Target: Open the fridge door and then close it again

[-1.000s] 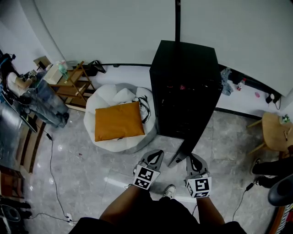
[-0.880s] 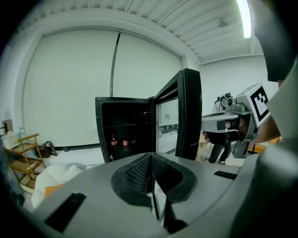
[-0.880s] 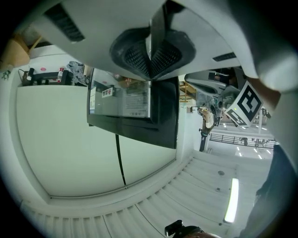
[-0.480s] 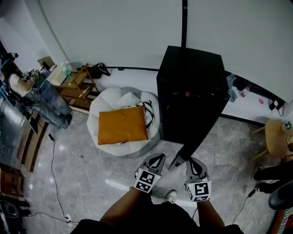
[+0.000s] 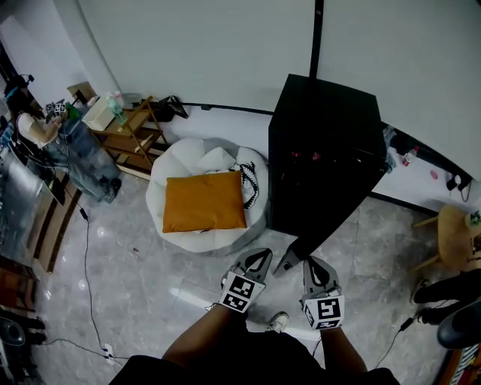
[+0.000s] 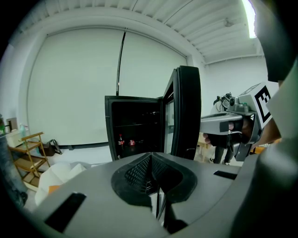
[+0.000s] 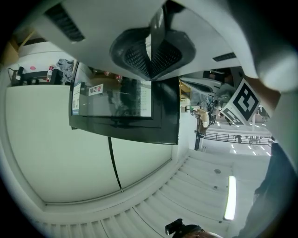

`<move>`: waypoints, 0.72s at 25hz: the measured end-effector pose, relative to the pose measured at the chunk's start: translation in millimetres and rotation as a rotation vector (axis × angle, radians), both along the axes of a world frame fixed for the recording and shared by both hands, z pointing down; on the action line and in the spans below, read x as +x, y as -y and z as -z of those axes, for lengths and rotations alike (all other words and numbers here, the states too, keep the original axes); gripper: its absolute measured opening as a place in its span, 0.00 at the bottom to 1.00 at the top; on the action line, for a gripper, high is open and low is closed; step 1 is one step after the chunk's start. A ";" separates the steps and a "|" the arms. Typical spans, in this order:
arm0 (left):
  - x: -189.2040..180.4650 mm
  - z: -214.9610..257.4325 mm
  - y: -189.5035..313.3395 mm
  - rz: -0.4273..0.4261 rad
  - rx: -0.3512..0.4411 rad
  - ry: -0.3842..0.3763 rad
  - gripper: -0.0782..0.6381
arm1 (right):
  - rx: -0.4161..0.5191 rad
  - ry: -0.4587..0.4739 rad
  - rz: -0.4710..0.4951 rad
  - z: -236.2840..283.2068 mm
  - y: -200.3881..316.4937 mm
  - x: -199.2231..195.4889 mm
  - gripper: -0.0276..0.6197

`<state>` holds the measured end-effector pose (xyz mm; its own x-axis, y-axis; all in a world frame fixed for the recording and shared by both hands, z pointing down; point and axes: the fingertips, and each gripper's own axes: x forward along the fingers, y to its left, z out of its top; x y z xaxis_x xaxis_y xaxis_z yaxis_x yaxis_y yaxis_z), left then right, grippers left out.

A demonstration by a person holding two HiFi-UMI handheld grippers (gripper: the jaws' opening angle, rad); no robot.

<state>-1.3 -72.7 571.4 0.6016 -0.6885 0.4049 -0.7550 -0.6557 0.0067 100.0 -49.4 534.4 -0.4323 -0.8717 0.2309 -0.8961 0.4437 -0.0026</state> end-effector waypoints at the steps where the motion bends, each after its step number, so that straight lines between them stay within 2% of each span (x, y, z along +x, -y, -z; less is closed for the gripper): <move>1: -1.5 0.2 2.6 0.003 0.002 0.001 0.14 | -0.001 -0.003 0.006 -0.5 2.2 -2.3 0.07; 18: -29.3 4.3 33.2 0.066 0.030 0.002 0.14 | -0.007 -0.040 0.058 1.8 34.7 -32.8 0.07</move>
